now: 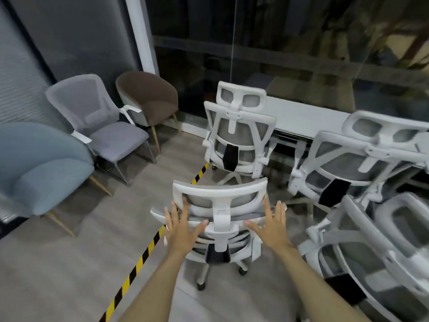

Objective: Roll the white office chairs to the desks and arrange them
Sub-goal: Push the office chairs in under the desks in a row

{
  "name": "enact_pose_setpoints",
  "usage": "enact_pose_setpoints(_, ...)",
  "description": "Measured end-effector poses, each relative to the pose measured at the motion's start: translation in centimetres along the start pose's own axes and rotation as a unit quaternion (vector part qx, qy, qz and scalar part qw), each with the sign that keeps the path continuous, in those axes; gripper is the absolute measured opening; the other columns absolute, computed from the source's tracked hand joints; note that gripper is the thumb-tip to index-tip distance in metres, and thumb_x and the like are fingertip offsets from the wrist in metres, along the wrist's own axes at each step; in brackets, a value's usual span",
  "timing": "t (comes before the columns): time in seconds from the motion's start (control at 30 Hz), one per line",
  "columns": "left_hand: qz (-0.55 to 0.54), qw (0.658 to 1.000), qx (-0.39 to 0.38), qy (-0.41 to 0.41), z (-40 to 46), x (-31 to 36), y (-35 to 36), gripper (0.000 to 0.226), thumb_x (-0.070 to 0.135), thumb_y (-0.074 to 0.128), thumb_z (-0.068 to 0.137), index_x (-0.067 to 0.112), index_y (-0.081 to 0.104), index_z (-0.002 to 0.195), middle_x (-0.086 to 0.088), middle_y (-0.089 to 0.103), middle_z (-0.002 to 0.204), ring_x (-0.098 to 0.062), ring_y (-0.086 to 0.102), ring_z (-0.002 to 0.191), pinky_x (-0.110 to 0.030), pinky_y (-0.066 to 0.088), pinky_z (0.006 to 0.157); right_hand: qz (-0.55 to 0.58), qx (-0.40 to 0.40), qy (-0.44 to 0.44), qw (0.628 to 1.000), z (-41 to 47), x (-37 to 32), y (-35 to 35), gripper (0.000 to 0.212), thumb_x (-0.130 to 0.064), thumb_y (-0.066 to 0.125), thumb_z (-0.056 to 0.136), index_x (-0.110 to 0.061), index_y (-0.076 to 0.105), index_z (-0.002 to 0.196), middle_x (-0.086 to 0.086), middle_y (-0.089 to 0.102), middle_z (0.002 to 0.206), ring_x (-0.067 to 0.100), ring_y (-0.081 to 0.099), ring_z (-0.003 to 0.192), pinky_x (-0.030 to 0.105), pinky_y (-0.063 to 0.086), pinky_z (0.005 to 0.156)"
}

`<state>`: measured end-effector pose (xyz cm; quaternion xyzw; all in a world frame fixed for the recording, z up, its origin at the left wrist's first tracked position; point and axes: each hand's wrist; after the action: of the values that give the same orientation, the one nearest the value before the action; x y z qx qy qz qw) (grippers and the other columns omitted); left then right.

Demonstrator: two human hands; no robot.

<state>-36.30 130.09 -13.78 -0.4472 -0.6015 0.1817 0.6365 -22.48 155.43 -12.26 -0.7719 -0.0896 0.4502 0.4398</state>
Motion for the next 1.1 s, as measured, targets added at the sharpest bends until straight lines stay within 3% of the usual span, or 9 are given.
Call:
enact_pose_setpoints(0.1,-0.01,0.999,-0.018,0.03,1.5,-1.4,-1.4,0.105,0.085,0.047,0.077,0.051,-0.016,0.154,0.003,-0.024,0.167,-0.022,-0.029,0.151,-0.063,0.007,0.12,0.0,0.009,0.033,0.999,-0.8,-1.4,1.6,0.117,-0.082,0.061,0.075,-0.047,-0.016,0.157,0.008,-0.027,0.167,0.025,-0.033,0.151,0.05,0.0,0.124)
enact_pose_setpoints(0.23,-0.003,0.996,-0.06,0.071,4.5,-3.1,-3.0,0.105,0.086,0.047,0.076,0.052,-0.019,0.151,0.002,-0.025,0.166,-0.022,-0.031,0.15,-0.059,0.005,0.124,0.016,0.027,0.054,0.998,-1.3,-3.6,3.5,0.116,-0.075,0.062,0.081,-0.045,-0.022,0.156,0.013,-0.034,0.164,0.029,-0.04,0.147,0.051,-0.001,0.123)
enact_pose_setpoints(0.4,0.01,0.993,-0.059,0.106,8.4,-4.3,-3.9,0.102,0.091,0.041,0.076,0.055,-0.018,0.152,0.007,-0.021,0.167,-0.019,-0.024,0.152,-0.059,0.007,0.123,0.021,0.041,0.051,0.998,0.0,-5.5,5.1,0.111,-0.072,0.057,0.086,-0.046,-0.028,0.152,0.019,-0.042,0.158,0.036,-0.046,0.141,0.059,0.003,0.122)
enact_pose_setpoints(0.53,0.029,0.991,-0.053,0.122,10.9,-4.1,-4.2,0.1,0.093,0.038,0.074,0.056,-0.013,0.152,0.007,-0.012,0.169,-0.018,-0.013,0.155,-0.057,0.014,0.122,0.01,0.072,0.061,0.995,1.4,-6.0,6.0,0.109,-0.075,0.054,0.085,-0.045,-0.026,0.154,0.02,-0.037,0.16,0.038,-0.047,0.14,0.061,0.011,0.121)
enact_pose_setpoints(0.63,0.04,0.99,-0.048,0.125,13.2,-3.6,-4.5,0.098,0.091,0.043,0.075,0.06,-0.009,0.151,0.006,0.004,0.167,-0.017,0.002,0.154,-0.055,0.03,0.117,-0.017,0.089,0.065,0.994,3.5,-6.2,6.3,0.109,-0.082,0.046,0.084,-0.046,-0.032,0.15,0.024,-0.034,0.16,0.04,-0.047,0.14,0.06,0.013,0.124)
enact_pose_setpoints(0.73,0.072,0.99,-0.043,0.117,15.3,-2.8,-4.9,0.096,0.092,0.042,0.075,0.061,-0.008,0.15,0.006,0.014,0.162,-0.017,0.014,0.149,-0.054,0.037,0.108,-0.033,0.083,0.078,0.993,5.5,-6.9,5.9,0.111,-0.084,0.043,0.082,-0.043,-0.036,0.149,0.026,-0.032,0.16,0.042,-0.046,0.14,0.056,0.011,0.125)
enact_pose_setpoints(0.9,0.097,0.989,-0.04,0.103,18.0,-2.6,-5.2,0.096,0.096,0.036,0.073,0.06,-0.009,0.15,0.008,0.014,0.163,-0.017,0.018,0.149,-0.058,0.033,0.109,-0.016,0.094,0.073,0.993,8.1,-8.4,5.9,0.111,-0.08,0.048,0.083,-0.045,-0.034,0.149,0.02,-0.034,0.161,0.037,-0.046,0.141,0.047,0.019,0.124)
enact_pose_setpoints(1.1,0.125,0.985,-0.04,0.112,22.2,-4.0,-7.1,0.101,0.101,0.025,0.068,0.056,-0.008,0.153,0.005,0.02,0.16,-0.017,0.022,0.148,-0.054,0.037,0.108,0.01,0.118,0.075,0.99,10.5,-11.6,7.6,0.111,-0.075,0.057,0.084,-0.047,-0.025,0.153,0.016,-0.029,0.165,0.031,-0.042,0.145,0.045,0.014,0.125)
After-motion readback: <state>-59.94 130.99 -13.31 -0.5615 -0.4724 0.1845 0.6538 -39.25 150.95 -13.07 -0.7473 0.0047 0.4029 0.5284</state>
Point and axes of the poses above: each hand's wrist, its own z-axis towards the middle knuckle, its own y-axis out of the palm, x = y × z
